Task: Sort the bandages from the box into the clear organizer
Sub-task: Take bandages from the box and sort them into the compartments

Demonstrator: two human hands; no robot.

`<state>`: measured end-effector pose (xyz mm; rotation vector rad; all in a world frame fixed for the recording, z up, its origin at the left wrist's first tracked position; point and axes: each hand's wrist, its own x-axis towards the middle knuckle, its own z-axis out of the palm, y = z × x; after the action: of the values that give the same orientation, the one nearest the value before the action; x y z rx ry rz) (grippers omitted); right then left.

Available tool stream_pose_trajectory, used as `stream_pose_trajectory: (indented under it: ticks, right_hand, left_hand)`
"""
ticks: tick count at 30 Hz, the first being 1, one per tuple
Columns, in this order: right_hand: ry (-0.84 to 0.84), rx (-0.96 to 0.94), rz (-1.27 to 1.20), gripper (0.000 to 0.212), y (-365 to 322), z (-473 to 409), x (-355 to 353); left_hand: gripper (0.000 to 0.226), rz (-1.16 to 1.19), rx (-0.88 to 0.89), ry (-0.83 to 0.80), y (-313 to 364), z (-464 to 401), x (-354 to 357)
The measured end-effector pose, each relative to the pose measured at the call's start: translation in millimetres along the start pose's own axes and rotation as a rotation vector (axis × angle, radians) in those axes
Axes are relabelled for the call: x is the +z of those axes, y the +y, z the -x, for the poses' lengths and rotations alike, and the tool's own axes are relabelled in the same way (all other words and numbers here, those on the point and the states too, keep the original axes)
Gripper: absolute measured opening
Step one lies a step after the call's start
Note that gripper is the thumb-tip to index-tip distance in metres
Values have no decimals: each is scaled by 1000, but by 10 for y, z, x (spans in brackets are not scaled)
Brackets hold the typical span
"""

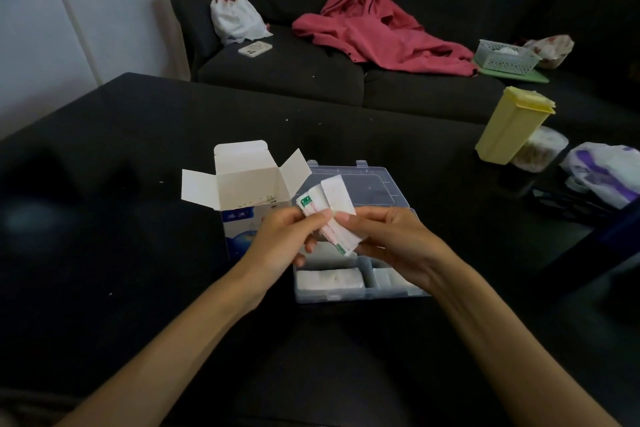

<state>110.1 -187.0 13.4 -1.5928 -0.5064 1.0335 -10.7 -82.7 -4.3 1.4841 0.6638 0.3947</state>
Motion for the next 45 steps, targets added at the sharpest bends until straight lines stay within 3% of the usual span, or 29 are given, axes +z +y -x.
stream_pose_trajectory:
  ticks: [4, 9, 14, 18, 22, 29, 35, 45]
  right_hand:
    - [56, 4, 39, 15, 28, -23, 29]
    - [79, -39, 274, 21, 67, -49, 125]
    - [191, -237, 600, 28, 133, -63, 186]
    - [233, -354, 603, 26, 115, -67, 190]
    - [176, -413, 646, 23, -24, -121, 56]
    - [-36, -435, 1037, 22, 31, -336, -116]
    - [-117, -425, 1062, 21, 109, -393, -121]
    - [-114, -486, 1017, 20, 150, -423, -85]
  left_hand:
    - [14, -136, 127, 78, -67, 0, -47]
    - [16, -270, 185, 88, -118, -11, -107]
    - [20, -281, 160, 122, -138, -10, -105]
    - [9, -244, 162, 104, -71, 7, -136]
    - [13, -208, 109, 171, 14, 32, -330]
    - [13, -258, 47, 191, -16, 69, -571]
    - [20, -270, 35, 156, -58, 78, -597]
    - [26, -258, -8, 100, -40, 57, -511]
